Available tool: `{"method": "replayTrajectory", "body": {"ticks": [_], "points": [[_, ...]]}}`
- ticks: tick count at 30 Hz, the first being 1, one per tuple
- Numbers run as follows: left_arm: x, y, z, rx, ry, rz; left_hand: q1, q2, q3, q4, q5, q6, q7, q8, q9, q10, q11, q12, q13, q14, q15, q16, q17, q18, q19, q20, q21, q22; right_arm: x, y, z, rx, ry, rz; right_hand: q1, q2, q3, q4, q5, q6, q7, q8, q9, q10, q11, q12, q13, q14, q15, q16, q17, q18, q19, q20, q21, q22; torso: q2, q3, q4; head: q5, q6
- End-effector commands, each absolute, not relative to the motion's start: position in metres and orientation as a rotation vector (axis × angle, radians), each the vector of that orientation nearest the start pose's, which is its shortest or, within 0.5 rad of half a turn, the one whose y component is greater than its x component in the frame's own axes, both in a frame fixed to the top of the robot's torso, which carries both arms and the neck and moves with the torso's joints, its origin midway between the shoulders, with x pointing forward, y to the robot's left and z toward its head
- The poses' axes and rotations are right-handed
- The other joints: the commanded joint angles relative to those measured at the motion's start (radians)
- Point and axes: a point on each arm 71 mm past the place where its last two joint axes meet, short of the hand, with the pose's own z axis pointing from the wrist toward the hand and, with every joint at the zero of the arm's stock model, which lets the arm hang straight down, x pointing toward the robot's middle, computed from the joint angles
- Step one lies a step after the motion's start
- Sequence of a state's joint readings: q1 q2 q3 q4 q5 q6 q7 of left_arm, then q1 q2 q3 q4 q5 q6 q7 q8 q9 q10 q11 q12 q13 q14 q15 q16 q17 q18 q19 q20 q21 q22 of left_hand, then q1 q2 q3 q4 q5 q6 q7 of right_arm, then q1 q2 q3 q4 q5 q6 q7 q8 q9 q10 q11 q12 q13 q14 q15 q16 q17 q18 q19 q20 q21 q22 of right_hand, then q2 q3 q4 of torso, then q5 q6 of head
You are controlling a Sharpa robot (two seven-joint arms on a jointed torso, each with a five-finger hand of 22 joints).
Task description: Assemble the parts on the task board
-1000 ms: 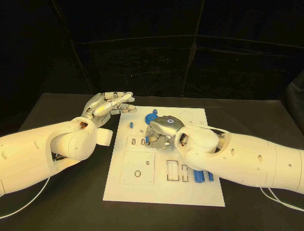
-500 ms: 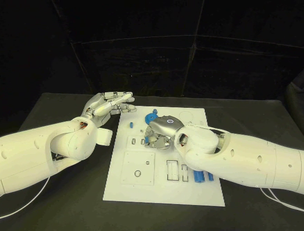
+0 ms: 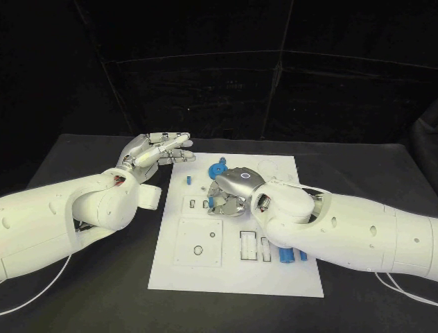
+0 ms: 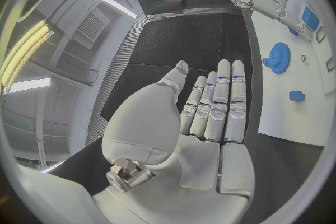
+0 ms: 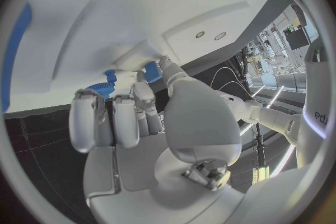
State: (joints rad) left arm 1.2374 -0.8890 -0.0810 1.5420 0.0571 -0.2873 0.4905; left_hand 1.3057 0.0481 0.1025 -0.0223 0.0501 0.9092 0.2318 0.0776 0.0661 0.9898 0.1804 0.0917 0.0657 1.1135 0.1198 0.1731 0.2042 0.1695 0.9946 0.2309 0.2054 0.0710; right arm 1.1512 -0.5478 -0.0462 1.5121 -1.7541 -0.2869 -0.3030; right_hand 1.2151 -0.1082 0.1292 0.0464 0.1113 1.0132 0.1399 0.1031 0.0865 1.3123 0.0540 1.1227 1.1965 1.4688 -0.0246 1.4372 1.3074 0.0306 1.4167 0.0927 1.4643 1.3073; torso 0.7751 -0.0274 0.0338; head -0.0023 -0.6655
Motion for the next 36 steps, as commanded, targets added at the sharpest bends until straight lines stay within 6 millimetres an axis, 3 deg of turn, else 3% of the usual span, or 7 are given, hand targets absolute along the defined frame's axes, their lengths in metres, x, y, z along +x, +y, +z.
{"method": "replayTrajectory", "body": {"ticks": [1, 12, 21, 24, 29, 32, 36], "points": [[0.488, 0.227, -0.167, -1.104, 1.328, -1.611, -0.008, 0.0, -0.002, -0.003, -0.002, 0.008, 0.002, -0.003, 0.0, 0.005, -0.001, 0.0, -0.001, 0.006, 0.003, -0.004, 0.001, 0.013, 0.008, -0.001, -0.005, -0.001, 0.458, -0.059, -0.196, -0.388, 1.562, 0.64, -0.016, -0.009, -0.026, 0.017, 0.019, -0.03, 0.004, -0.015, -0.006, -0.013, 0.006, -0.015, -0.011, 0.053, 0.011, -0.007, 0.039, 0.02, -0.007, 0.004, -0.008, 0.053, 0.0, 0.0003, -0.0008, 0.001, 0.0], [0.489, 0.227, -0.168, -1.074, 1.346, -1.599, -0.007, 0.002, 0.0, -0.006, -0.002, 0.016, -0.004, 0.0, 0.002, 0.016, -0.006, 0.004, 0.001, 0.016, -0.001, -0.001, 0.005, 0.015, 0.015, -0.003, -0.003, 0.0, 0.443, -0.063, -0.179, -0.322, 1.375, 0.821, 0.017, -0.022, -0.1, 0.084, 0.054, -0.066, 0.016, -0.02, -0.012, -0.028, 0.017, -0.022, -0.03, 0.052, 0.021, -0.01, 0.037, 0.021, -0.006, 0.015, -0.011, 0.053, -0.001, 0.0016, 0.0007, 0.002, 0.002], [0.486, 0.228, -0.175, -0.918, 1.576, -1.48, -0.07, -0.014, -0.023, 0.021, 0.002, 0.148, -0.082, 0.047, 0.016, 0.27, -0.106, 0.094, 0.043, 0.368, -0.116, 0.219, 0.152, 0.017, 0.28, -0.113, 0.157, 0.073, 0.438, -0.1, -0.167, -0.212, 1.468, 1.087, 0.065, 0.018, -0.129, 0.094, 0.115, -0.076, 0.018, -0.017, -0.013, -0.105, 0.018, -0.126, -0.126, 0.036, 0.022, -0.053, -0.02, 0.042, -0.074, 0.016, -0.064, -0.033, -0.004, 0.0007, -0.0022, 0.007, 0.013], [0.484, 0.227, -0.185, -0.839, 1.804, -1.299, -0.077, -0.006, -0.023, 0.03, 0.0, 0.16, -0.095, 0.045, 0.017, 0.304, -0.121, 0.108, 0.063, 0.396, -0.135, 0.421, 0.348, 0.012, 0.329, -0.138, 0.209, 0.103, 0.444, -0.123, -0.16, -0.049, 1.543, 1.151, 0.101, 0.049, -0.12, 0.08, 0.12, -0.063, 0.014, -0.007, -0.01, -0.114, 0.013, -0.144, -0.147, 0.032, 0.018, -0.067, -0.036, 0.046, -0.086, 0.014, -0.076, -0.05, -0.009, 0.0029, -0.0043, 0.012, 0.013], [0.485, 0.228, -0.189, -0.708, 2.013, -1.025, -0.181, -0.001, -0.092, 0.117, 0.009, 0.177, -0.114, 0.072, 0.029, 0.359, -0.141, 0.196, 0.135, 0.421, -0.154, 0.935, 0.854, 0.011, 0.384, -0.161, 0.299, 0.158, 0.454, -0.16, -0.143, 0.156, 1.561, 1.19, 0.118, 0.062, -0.119, 0.072, 0.141, -0.055, 0.01, 0.001, -0.009, -0.107, 0.01, -0.142, -0.15, 0.032, 0.015, -0.072, -0.04, 0.045, -0.084, 0.011, -0.078, -0.05, -0.016, 0.0051, -0.0037, 0.007, 0.016], [0.487, 0.224, -0.186, -0.604, 2.096, -0.876, -0.196, 0.012, -0.171, 0.176, 0.006, 0.195, -0.152, 0.16, 0.075, 0.345, -0.166, 0.404, 0.313, 0.429, -0.189, 1.241, 1.174, -0.025, 0.422, -0.184, 0.607, 0.479, 0.46, -0.184, -0.133, 0.247, 1.55, 1.179, 0.118, 0.062, -0.121, 0.071, 0.139, -0.055, 0.01, 0.002, -0.008, -0.106, 0.009, -0.142, -0.151, 0.031, 0.015, -0.074, -0.043, 0.045, -0.084, 0.011, -0.078, -0.05, -0.023, 0.0071, -0.0043, 0.007, 0.01], [0.491, 0.218, -0.179, -0.473, 2.186, -0.728, -0.238, 0.024, -0.229, 0.237, -0.001, 0.189, -0.157, 0.22, 0.116, 0.297, -0.174, 0.558, 0.456, 0.439, -0.182, 1.329, 1.28, -0.047, 0.424, -0.194, 0.781, 0.688, 0.469, -0.202, -0.131, 0.342, 1.55, 1.147, 0.116, 0.066, -0.129, 0.072, 0.136, -0.053, 0.009, 0.006, -0.008, -0.107, 0.008, -0.151, -0.164, 0.021, 0.013, -0.107, -0.087, 0.051, -0.1, 0.009, -0.094, -0.074, -0.031, 0.0095, -0.006, 0.011, 0.007]]}}
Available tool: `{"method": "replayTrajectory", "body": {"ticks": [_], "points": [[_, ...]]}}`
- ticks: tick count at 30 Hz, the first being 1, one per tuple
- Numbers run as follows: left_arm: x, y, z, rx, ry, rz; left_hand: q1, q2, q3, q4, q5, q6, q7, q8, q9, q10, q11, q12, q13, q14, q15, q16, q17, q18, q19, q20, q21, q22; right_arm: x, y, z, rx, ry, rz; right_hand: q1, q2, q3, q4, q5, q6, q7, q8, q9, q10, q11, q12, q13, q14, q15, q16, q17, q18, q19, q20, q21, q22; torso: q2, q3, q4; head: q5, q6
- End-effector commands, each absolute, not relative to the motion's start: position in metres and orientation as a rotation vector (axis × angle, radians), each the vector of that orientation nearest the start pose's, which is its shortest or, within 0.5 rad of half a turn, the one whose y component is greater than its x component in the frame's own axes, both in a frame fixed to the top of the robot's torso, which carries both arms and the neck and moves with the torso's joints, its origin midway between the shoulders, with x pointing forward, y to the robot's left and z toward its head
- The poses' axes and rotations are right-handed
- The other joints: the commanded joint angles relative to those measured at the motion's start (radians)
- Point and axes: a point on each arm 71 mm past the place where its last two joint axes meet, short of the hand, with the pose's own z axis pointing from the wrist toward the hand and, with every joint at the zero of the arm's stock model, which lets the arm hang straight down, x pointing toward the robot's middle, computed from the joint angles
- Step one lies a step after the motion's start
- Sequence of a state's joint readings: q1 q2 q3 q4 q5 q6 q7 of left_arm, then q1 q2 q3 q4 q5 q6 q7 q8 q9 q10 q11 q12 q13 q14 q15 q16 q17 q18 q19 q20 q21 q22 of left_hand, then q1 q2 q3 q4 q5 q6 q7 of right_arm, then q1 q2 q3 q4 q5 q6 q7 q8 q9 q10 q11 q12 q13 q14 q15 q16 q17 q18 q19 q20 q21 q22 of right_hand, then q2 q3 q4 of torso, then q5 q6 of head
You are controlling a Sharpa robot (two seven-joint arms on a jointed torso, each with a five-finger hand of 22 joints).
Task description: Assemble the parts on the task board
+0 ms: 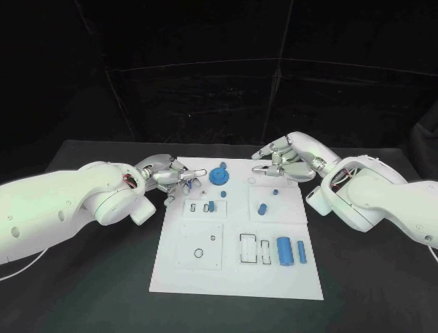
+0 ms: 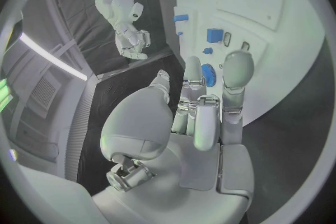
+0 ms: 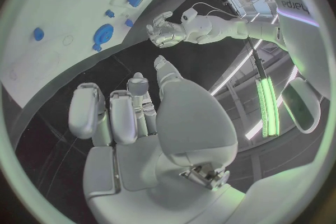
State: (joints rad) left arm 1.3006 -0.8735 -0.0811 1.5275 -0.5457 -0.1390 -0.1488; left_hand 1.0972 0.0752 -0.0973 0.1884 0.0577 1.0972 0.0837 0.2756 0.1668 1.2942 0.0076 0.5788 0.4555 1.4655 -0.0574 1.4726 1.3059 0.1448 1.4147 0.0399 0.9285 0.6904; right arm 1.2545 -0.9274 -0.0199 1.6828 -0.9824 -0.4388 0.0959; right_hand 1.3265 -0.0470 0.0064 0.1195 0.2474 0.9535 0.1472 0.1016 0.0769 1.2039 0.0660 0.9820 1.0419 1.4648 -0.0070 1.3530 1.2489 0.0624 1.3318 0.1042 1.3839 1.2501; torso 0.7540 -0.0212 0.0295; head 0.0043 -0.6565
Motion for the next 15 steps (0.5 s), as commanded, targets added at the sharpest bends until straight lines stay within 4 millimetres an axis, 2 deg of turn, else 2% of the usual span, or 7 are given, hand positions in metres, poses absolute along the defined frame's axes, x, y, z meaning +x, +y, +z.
{"method": "replayTrajectory", "body": {"ticks": [1, 2, 3, 6, 9, 13, 15], "points": [[0.493, 0.216, -0.177, -0.426, 2.208, -0.685, -0.042, -0.007, -0.046, 0.042, -0.01, 0.002, -0.011, 0.036, 0.025, 0.005, -0.005, 0.152, 0.151, 0.091, -0.009, 0.046, 0.199, -0.029, 0.012, -0.004, 0.101, 0.122, 0.471, -0.206, -0.13, 0.362, 1.551, 1.139, 0.004, 0.007, -0.01, -0.002, 0.001, 0.007, 0.001, 0.009, 0.001, -0.002, -0.005, -0.019, -0.019, 0.019, -0.006, -0.039, -0.048, 0.022, -0.024, -0.004, -0.023, -0.03, -0.011, 0.0041, -0.0019, 0.005, -0.003], [0.495, 0.212, -0.173, -0.369, 2.229, -0.639, -0.03, 0.0, -0.067, 0.06, -0.006, -0.016, -0.022, 0.064, 0.048, -0.017, -0.007, 0.239, 0.238, 0.093, -0.006, 0.058, 0.213, -0.029, 0.014, -0.015, 0.146, 0.17, 0.473, -0.209, -0.13, 0.38, 1.552, 1.131, 0.005, 0.007, -0.012, -0.002, 0.002, 0.007, 0.0, 0.01, 0.001, -0.003, -0.005, -0.023, -0.024, 0.017, -0.006, -0.047, -0.057, 0.023, -0.028, -0.004, -0.027, -0.037, -0.013, 0.0049, -0.0021, 0.007, -0.005], [0.496, 0.21, -0.171, -0.336, 2.238, -0.614, -0.009, -0.002, -0.075, 0.057, -0.007, -0.027, -0.013, 0.078, 0.06, -0.031, -0.005, 0.277, 0.278, 0.094, -0.015, 0.063, 0.219, -0.039, 0.02, -0.013, 0.186, 0.223, 0.474, -0.211, -0.13, 0.39, 1.552, 1.127, 0.006, 0.008, -0.014, -0.003, 0.002, 0.007, 0.0, 0.01, 0.001, -0.004, -0.006, -0.026, -0.027, 0.016, -0.006, -0.052, -0.063, 0.024, -0.031, -0.005, -0.03, -0.041, -0.015, 0.0065, -0.0024, 0.008, -0.006], [0.501, 0.199, -0.164, -0.238, 2.252, -0.548, 0.035, 0.018, -0.077, 0.046, -0.009, -0.059, -0.011, 0.118, 0.093, -0.065, -0.008, 0.333, 0.336, 0.094, -0.012, 0.066, 0.224, -0.053, 0.034, -0.007, 0.254, 0.314, 0.476, -0.216, -0.13, 0.408, 1.555, 1.112, 0.017, 0.008, -0.018, -0.012, 0.003, 0.006, -0.001, 0.012, 0.0, -0.006, -0.007, -0.033, -0.037, 0.015, -0.008, -0.064, -0.074, 0.026, -0.037, -0.006, -0.039, -0.051, -0.019, 0.0076, -0.0009, 0.006, -0.008], [0.505, 0.188, -0.161, -0.181, 2.25, -0.51, 0.038, 0.023, -0.091, 0.052, -0.009, -0.079, -0.012, 0.151, 0.119, -0.074, -0.008, 0.37, 0.375, 0.097, -0.012, 0.075, 0.235, -0.055, 0.035, -0.006, 0.276, 0.343, 0.477, -0.219, -0.13, 0.407, 1.56, 1.096, 0.022, 0.008, -0.02, -0.016, 0.003, 0.005, -0.001, 0.013, 0.0, -0.007, -0.007, -0.036, -0.042, 0.014, -0.008, -0.069, -0.08, 0.027, -0.04, -0.007, -0.043, -0.057, -0.021, 0.0076, -0.0002, 0.007, -0.009], [0.51, 0.177, -0.16, -0.14, 2.244, -0.476, 0.025, 0.026, -0.119, 0.072, -0.009, -0.098, -0.014, 0.191, 0.151, -0.057, -0.012, 0.442, 0.453, 0.105, -0.013, 0.098, 0.265, -0.068, 0.052, -0.007, 0.342, 0.433, 0.478, -0.22, -0.131, 0.397, 1.57, 1.08, 0.023, 0.007, -0.021, -0.017, 0.003, 0.005, -0.001, 0.013, 0.0, -0.008, -0.007, -0.039, -0.045, 0.013, -0.008, -0.072, -0.083, 0.028, -0.042, -0.007, -0.045, -0.06, -0.02, 0.0085, -0.0038, 0.012, -0.014], [0.512, 0.171, -0.16, -0.128, 2.241, -0.468, 0.016, 0.026, -0.133, 0.084, -0.01, -0.102, -0.017, 0.209, 0.165, -0.046, -0.014, 0.471, 0.485, 0.105, -0.016, 0.098, 0.265, -0.074, 0.06, -0.008, 0.369, 0.471, 0.479, -0.22, -0.131, 0.39, 1.575, 1.073, 0.023, 0.007, -0.022, -0.017, 0.003, 0.005, -0.001, 0.014, 0.0, -0.008, -0.007, -0.039, -0.046, 0.013, -0.008, -0.074, -0.086, 0.028, -0.043, -0.007, -0.047, -0.062, -0.02, 0.0087, -0.0015, 0.012, -0.016]]}}
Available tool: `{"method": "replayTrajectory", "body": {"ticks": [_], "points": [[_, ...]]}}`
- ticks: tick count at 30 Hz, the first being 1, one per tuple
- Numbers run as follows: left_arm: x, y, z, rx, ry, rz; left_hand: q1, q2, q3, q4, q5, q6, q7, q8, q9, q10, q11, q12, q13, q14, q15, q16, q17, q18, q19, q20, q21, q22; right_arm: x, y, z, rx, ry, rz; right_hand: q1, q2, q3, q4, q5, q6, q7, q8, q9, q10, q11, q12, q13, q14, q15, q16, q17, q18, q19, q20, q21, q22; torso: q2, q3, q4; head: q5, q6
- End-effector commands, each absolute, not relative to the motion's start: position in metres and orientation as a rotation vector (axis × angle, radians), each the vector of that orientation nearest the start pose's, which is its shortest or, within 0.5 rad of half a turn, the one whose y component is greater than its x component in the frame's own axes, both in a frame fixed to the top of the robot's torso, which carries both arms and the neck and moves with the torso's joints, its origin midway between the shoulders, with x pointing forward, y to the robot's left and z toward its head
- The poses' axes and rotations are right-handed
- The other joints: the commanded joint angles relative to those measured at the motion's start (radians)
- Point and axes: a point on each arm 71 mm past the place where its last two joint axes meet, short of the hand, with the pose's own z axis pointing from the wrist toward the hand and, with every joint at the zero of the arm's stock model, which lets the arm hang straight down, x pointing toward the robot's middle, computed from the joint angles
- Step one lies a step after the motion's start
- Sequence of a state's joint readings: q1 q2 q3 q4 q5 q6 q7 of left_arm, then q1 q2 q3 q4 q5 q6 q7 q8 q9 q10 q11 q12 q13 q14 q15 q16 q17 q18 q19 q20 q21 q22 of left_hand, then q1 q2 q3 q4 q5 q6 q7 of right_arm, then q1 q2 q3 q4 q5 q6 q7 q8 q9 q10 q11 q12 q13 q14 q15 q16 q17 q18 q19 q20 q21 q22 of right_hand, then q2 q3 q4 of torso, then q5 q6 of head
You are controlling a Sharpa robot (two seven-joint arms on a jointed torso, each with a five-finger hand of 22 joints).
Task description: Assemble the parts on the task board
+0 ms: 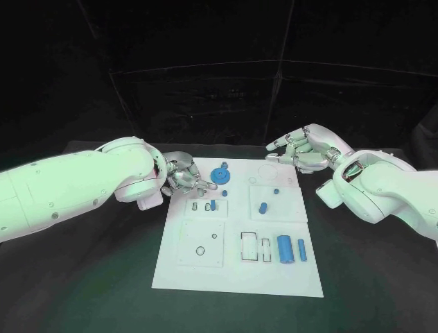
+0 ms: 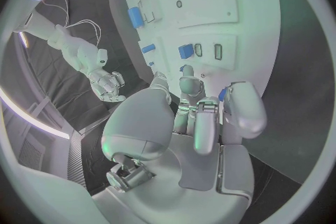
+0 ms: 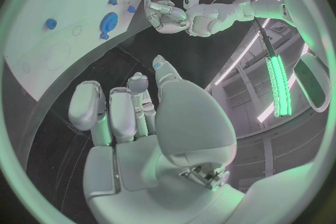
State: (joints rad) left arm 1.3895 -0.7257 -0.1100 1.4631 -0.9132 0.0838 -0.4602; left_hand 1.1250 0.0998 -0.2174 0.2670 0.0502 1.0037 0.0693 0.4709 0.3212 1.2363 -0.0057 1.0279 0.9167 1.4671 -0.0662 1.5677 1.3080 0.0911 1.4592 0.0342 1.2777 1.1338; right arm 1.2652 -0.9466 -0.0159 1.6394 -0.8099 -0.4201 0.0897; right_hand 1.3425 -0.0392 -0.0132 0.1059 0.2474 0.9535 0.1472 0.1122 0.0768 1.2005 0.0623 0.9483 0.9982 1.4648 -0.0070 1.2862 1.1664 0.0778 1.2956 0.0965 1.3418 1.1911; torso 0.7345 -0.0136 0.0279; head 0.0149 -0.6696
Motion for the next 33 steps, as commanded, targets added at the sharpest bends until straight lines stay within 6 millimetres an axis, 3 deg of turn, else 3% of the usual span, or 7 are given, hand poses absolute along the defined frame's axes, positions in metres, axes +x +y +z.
{"method": "replayTrajectory", "body": {"ticks": [1, 4, 12, 33], "points": [[0.513, 0.168, -0.161, -0.122, 2.241, -0.464, -0.017, 0.002, -0.021, 0.011, -0.003, -0.01, -0.004, 0.025, 0.02, 0.02, -0.003, 0.041, 0.044, 0.104, -0.008, 0.003, 0.263, -0.023, 0.02, -0.003, 0.035, 0.048, 0.479, -0.22, -0.132, 0.385, 1.577, 1.069, 0.007, -0.001, -0.003, -0.004, 0.003, 0.005, -0.001, 0.003, 0.0, -0.005, -0.004, -0.006, -0.002, 0.013, -0.008, -0.008, -0.004, 0.013, -0.007, 0.001, -0.005, -0.004, -0.001, 0.0011, 0.0004, 0.002, -0.004], [0.515, 0.159, -0.163, -0.099, 2.248, -0.451, -0.027, 0.007, -0.042, 0.018, -0.003, -0.021, -0.009, 0.057, 0.048, 0.034, -0.007, 0.082, 0.089, 0.104, -0.012, 0.003, 0.263, -0.03, 0.029, -0.007, 0.069, 0.096, 0.48, -0.219, -0.132, 0.367, 1.583, 1.057, 0.006, -0.001, -0.006, -0.004, 0.004, 0.005, -0.001, 0.004, 0.0, -0.005, -0.004, -0.009, -0.006, 0.012, -0.008, -0.014, -0.011, 0.014, -0.011, 0.001, -0.01, -0.01, -0.003, 0.0005, 0.002, 0.001, -0.008], [0.519, 0.144, -0.168, -0.05, 2.271, -0.422, -0.022, 0.019, -0.059, 0.014, -0.003, -0.044, -0.011, 0.089, 0.082, 0.035, -0.008, 0.103, 0.114, 0.104, -0.012, 0.003, 0.263, -0.033, 0.029, -0.009, 0.085, 0.117, 0.481, -0.217, -0.133, 0.35, 1.591, 1.043, 0.004, -0.002, -0.01, -0.004, 0.005, 0.004, -0.001, 0.005, 0.0, -0.005, -0.004, -0.01, -0.009, 0.011, -0.009, -0.019, -0.016, 0.015, -0.014, 0.0, -0.014, -0.015, -0.001, -0.0001, 0.0, 0.005, -0.017], [0.52, 0.129, -0.177, 0.046, 2.313, -0.369, -0.007, 0.024, -0.067, 0.006, -0.003, -0.058, -0.012, 0.112, 0.105, 0.034, -0.008, 0.112, 0.126, 0.104, -0.012, 0.003, 0.263, -0.035, 0.029, -0.008, 0.098, 0.136, 0.484, -0.215, -0.134, 0.349, 1.596, 1.037, 0.001, 0.0, -0.018, -0.003, 0.012, 0.003, -0.001, 0.006, -0.001, -0.005, -0.004, -0.012, -0.014, 0.01, -0.009, -0.027, -0.023, 0.018, -0.02, 0.0, -0.023, -0.027, -0.001, -0.0012, 0.001, 0.01, -0.028]]}}
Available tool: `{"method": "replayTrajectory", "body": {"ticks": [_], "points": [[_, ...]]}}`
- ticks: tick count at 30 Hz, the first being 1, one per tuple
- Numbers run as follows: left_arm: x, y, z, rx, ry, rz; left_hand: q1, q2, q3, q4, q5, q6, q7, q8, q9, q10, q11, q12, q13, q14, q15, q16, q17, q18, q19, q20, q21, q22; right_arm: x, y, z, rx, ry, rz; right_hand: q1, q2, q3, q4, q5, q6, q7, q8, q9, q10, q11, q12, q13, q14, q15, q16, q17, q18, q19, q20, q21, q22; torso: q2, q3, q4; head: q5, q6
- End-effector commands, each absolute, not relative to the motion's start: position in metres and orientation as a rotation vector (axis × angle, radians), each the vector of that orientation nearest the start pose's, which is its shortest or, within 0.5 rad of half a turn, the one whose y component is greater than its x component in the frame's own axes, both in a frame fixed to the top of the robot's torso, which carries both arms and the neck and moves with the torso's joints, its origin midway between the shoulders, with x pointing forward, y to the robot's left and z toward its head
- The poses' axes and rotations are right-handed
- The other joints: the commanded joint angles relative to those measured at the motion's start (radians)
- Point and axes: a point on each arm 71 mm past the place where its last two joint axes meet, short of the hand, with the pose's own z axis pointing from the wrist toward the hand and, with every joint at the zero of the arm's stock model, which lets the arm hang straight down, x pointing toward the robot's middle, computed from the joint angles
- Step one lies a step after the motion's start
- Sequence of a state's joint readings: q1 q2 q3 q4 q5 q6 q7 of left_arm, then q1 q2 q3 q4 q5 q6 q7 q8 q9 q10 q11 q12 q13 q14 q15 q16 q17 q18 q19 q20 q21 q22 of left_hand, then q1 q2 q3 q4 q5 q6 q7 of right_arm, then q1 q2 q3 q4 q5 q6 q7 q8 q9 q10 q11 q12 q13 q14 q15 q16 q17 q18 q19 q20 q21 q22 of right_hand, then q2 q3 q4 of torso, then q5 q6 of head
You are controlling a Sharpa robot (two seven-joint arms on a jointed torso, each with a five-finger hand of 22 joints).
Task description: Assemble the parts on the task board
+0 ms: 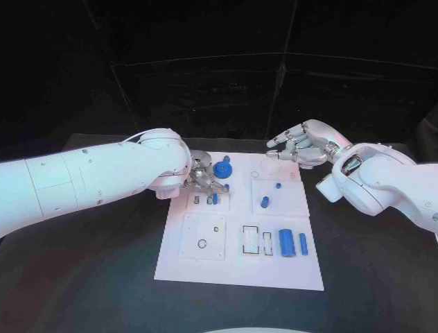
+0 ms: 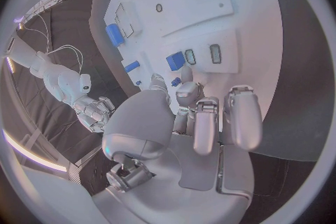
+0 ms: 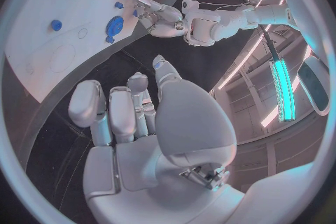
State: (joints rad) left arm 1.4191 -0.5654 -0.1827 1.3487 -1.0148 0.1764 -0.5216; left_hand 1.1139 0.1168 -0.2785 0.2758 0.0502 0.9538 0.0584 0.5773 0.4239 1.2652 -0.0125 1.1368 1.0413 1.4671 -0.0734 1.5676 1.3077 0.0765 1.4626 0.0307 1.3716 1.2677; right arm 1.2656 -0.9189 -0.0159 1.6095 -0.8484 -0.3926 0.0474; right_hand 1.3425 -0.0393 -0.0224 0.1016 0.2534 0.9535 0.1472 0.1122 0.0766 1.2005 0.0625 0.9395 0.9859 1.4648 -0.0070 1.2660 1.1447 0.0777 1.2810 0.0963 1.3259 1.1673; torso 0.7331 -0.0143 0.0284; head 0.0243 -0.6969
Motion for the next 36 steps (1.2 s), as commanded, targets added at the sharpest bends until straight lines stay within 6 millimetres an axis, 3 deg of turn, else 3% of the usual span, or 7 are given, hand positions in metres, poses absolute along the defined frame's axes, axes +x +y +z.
{"method": "replayTrajectory", "body": {"ticks": [1, 22, 30, 36], "points": [[0.5198, 0.1284, -0.1776, 0.05, 2.316, -0.367, 0.005, 0.007, -0.006, -0.003, -0.003, -0.008, -0.001, 0.006, 0.003, 0.005, -0.001, 0.003, 0.001, 0.104, -0.005, 0.003, 0.263, -0.021, 0.026, -0.004, 0.004, 0.002, 0.4844, -0.2145, -0.1344, 0.348, 1.596, 1.038, 0.0, 0.0, -0.009, 0.002, 0.007, 0.003, -0.002, 0.006, -0.001, -0.004, -0.004, -0.003, -0.002, 0.01, -0.009, -0.008, -0.002, 0.018, -0.006, 0.0, -0.008, -0.003, 0.0, -0.0005, 0.0004, 0.001, -0.002], [0.5161, 0.1244, -0.1805, 0.086, 2.347, -0.362, 0.04, 0.019, 0.001, -0.029, -0.002, -0.019, -0.003, 0.029, 0.029, 0.008, -0.003, 0.01, 0.012, 0.104, -0.006, 0.003, 0.263, -0.023, 0.026, -0.004, 0.018, 0.022, 0.4865, -0.2134, -0.1353, 0.35, 1.599, 1.035, 0.001, 0.004, -0.011, 0.002, 0.013, 0.003, -0.002, 0.008, -0.001, -0.004, -0.004, -0.004, -0.005, 0.01, -0.009, -0.013, -0.008, 0.019, -0.008, 0.0, -0.012, -0.009, 0.0, 0.0001, 0.0008, 0.0, -0.01], [0.5151, 0.1232, -0.1805, 0.055, 2.352, -0.387, 0.119, 0.051, 0.058, -0.094, -0.002, -0.035, -0.003, 0.044, 0.05, 0.003, -0.004, 0.003, 0.008, 0.104, -0.006, 0.003, 0.263, -0.02, 0.017, -0.004, 0.011, 0.013, 0.4878, -0.2143, -0.1364, 0.352, 1.608, 1.03, 0.006, 0.005, -0.013, -0.002, 0.017, 0.0, -0.002, 0.008, -0.001, -0.005, -0.005, -0.007, -0.009, 0.009, -0.009, -0.02, -0.014, 0.02, -0.011, -0.001, -0.017, -0.014, 0.0, -0.0002, 0.0, -0.001, -0.013], [0.5147, 0.1222, -0.1801, 0.022, 2.351, -0.414, 0.234, 0.094, 0.154, -0.181, 0.0, -0.057, -0.016, 0.042, 0.057, -0.004, -0.016, -0.007, 0.003, 0.104, -0.015, 0.003, 0.263, -0.017, 0.01, -0.009, 0.002, 0.0, 0.4887, -0.2139, -0.1369, 0.352, 1.611, 1.029, 0.012, 0.01, -0.015, -0.005, 0.034, -0.001, -0.001, 0.009, -0.002, -0.007, -0.005, -0.009, -0.014, 0.01, -0.01, -0.024, -0.016, 0.02, -0.01, -0.001, -0.02, -0.016, 0.0, 0.0, 0.0012, -0.002, -0.014]]}}
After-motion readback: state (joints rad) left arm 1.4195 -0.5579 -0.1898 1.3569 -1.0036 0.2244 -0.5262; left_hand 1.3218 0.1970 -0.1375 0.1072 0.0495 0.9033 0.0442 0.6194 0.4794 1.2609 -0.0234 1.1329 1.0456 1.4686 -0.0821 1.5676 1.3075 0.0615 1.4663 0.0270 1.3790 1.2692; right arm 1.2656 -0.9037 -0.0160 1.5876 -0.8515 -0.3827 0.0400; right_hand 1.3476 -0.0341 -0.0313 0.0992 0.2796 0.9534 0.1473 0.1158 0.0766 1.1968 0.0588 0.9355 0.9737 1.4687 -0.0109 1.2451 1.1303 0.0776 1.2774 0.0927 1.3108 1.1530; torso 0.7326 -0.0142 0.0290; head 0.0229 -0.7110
